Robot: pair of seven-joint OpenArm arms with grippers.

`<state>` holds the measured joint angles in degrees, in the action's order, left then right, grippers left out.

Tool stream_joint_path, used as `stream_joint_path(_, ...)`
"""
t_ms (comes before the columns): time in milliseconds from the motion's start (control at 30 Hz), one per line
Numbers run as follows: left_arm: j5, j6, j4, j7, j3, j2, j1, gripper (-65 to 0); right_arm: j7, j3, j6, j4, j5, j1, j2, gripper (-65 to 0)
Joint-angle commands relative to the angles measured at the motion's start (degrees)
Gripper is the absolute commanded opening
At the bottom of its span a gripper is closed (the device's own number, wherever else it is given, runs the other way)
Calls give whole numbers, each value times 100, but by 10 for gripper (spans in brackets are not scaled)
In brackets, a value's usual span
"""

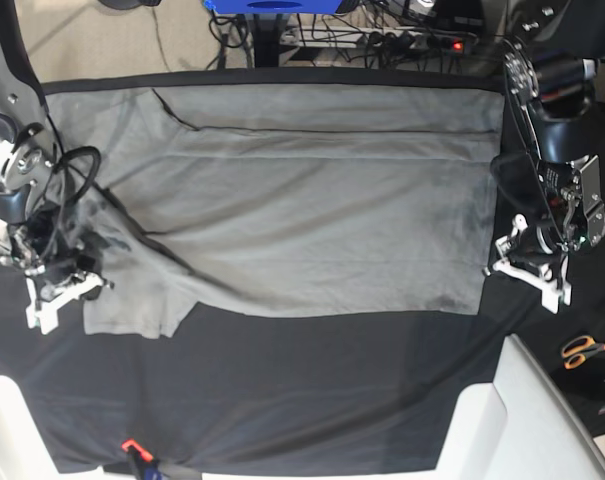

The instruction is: Fold the T-shirt properly

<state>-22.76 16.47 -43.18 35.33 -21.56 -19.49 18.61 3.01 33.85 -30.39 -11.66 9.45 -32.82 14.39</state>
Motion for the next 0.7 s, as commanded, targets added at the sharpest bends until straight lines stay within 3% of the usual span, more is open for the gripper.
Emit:
stream_joint_path(0,-31,1,182,-232,-20,-139,192,-416,-103,-4,-33,-87,-62,-160,86,-650)
stream_joint_path(100,215,1,788,-469,-20,-175,350,-290,-103,-13,-33,-87,-62,-160,86,-650)
stream_joint_path(167,487,1,876,-566,-20,-95,341,-242,-103,-13,-33,-87,-62,-160,86,-650)
stream_joint_path(300,734,19,867,-584,-20,45,200,-281,-103,-13,-33,-87,-62,-160,68,-650)
stream_joint_path(500,320,28,305,-575,-20,116,-309,-365,-103,-13,-33,-87,-62,-160,42,-650)
stream_joint_path(667,162,28,278,-575,-11,124,-441,-382,-103,-13,-33,-87,-62,-160,42,-650)
